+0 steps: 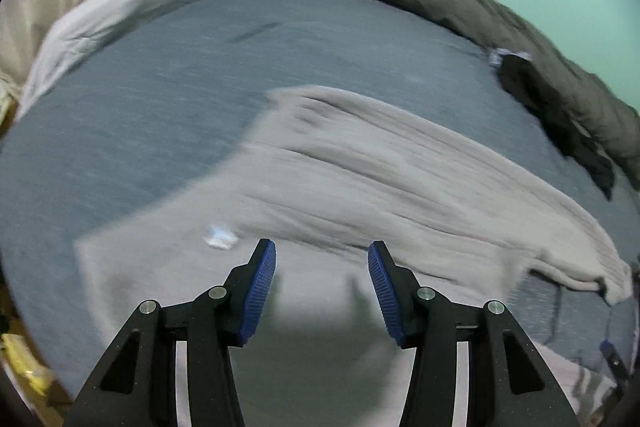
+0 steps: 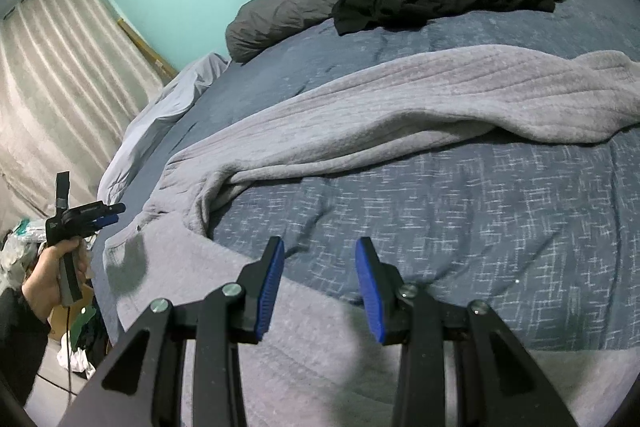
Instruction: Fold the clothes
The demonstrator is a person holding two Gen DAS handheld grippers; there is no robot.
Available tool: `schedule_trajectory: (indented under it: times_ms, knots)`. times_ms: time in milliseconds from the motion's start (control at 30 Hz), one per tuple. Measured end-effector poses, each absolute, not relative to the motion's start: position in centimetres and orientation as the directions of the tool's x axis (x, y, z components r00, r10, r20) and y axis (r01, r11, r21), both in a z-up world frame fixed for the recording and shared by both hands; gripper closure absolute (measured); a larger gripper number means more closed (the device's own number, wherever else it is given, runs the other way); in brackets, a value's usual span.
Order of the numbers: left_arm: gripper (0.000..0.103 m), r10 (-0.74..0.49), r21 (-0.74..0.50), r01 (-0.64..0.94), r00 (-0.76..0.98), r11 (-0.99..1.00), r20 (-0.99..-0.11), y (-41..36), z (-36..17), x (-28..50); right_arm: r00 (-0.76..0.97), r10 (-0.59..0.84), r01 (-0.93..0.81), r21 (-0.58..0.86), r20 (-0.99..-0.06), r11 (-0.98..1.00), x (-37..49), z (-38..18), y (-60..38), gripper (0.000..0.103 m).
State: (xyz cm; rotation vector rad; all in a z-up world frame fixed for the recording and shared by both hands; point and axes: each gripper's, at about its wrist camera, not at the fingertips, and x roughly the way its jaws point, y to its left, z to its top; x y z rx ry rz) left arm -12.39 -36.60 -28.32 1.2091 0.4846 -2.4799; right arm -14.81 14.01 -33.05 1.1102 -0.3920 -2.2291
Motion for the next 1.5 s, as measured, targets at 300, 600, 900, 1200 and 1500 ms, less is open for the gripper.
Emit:
schedule_trajectory:
  times_ms: [300,600,900,1200,1500]
  knots:
    - [0.051,-0.032,-0.202,0.311,-0.611,-0.929,-0.791,-26.3,-33.1,-14.1,-0.46,-0.618,0.28,0.556,-0.637,-0.782,-16.7,-34.8,16.9,0.053]
    - [0.04,0.001,-0.21,0.263,-0.621,-0.942,-0.784,-23.9,-34.4,-15.0,-0.483,-0.569,0.176,0.563,-0.665,-0.808,-18.3,-35.0,19.6,0.045]
    - [0.038,0.0,-0.184,0.229,-0.625,-0.956,-0.78,-22.6,-34.7,-15.7,-0.531,-0.499,0.048,0.564,-0.685,-0.824,-19.9,-34.4,24.0,0.045]
    - [0.038,0.012,-0.197,0.233,-0.615,-0.952,-0.788,-22.5,-35.2,-15.2,-0.561,-0.275,-0.08,0.382,-0.78,-0.921,-26.9,-32.1,33.2,0.044]
    - [0.038,0.004,-0.2,0.244,-0.625,-0.949,-0.781,-22.5,-35.0,-15.1,-0.508,-0.058,-0.217,0.193,-0.859,-0.957,-34.6,-31.9,41.3,0.043]
